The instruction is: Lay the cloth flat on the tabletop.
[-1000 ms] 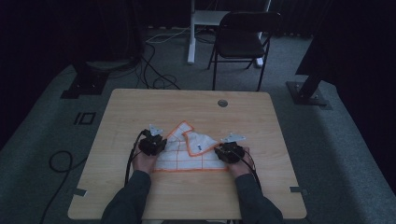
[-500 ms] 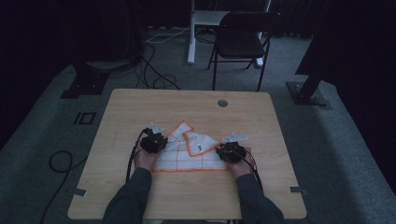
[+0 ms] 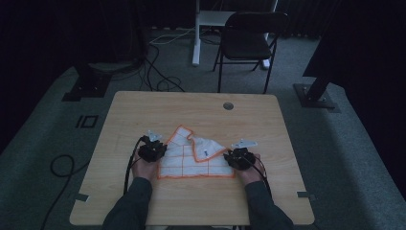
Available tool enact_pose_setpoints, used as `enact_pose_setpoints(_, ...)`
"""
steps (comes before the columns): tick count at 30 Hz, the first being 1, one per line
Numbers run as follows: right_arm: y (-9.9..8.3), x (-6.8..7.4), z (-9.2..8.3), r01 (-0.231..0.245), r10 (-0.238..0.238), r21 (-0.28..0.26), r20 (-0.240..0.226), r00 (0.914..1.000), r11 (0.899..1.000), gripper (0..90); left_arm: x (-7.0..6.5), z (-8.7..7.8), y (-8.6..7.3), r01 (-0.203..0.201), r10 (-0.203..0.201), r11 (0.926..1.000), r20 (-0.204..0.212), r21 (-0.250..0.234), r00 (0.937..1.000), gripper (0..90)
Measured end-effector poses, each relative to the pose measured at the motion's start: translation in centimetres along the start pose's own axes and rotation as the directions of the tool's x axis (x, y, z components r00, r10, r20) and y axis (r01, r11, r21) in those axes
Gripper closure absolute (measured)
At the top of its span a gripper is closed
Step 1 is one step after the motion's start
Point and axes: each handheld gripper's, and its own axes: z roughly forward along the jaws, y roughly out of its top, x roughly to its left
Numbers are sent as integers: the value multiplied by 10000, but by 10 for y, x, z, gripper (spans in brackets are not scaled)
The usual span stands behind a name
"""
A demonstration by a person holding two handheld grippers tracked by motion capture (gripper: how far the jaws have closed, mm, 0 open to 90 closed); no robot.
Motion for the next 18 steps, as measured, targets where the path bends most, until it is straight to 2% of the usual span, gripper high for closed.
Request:
enact_pose_setpoints(6,-1,0,-2,1,-1,95,-1,10000,10000,706,1,-5,-5,60,-60,10000,22,14,10000,756)
enact_pose_setpoints(10,0,3,-2,74,-75,144,103,9999,9999,694,-4,-6,-2,-224,224,9997,-124,32,9997,744)
enact_pose_setpoints(15,3,14,-7,588,-594,-196,-325,9977,9981,670,-5,-4,4,-289,288,9996,-68,-65,9996,744)
enact_pose_setpoints(18,5,18,-8,682,-697,-350,-422,9967,9971,665,-7,-1,9,-375,374,9993,-52,-79,9993,745)
